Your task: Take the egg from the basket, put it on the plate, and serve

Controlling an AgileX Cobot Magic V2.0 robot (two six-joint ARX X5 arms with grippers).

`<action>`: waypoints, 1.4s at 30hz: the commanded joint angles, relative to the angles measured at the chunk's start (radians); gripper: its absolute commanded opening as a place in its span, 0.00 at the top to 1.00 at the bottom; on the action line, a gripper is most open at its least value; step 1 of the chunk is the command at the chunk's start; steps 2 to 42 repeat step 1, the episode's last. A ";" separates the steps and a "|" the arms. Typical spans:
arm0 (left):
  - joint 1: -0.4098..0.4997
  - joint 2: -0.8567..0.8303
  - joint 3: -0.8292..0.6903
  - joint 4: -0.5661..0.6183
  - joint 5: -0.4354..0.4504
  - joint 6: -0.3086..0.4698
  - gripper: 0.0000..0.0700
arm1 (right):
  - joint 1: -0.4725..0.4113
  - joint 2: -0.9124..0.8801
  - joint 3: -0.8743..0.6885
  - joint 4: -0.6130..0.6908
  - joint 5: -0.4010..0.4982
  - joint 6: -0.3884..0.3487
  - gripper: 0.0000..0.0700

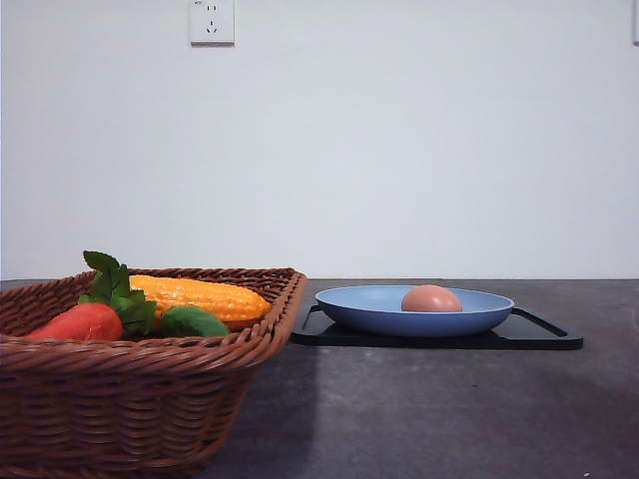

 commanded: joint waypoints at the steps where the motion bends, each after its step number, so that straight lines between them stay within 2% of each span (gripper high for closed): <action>1: 0.002 -0.001 -0.022 -0.021 0.003 -0.006 1.00 | 0.001 -0.002 -0.007 0.005 0.000 -0.005 1.00; 42: 0.002 -0.001 -0.022 -0.021 0.003 -0.006 1.00 | 0.001 -0.002 -0.007 0.005 0.000 -0.005 1.00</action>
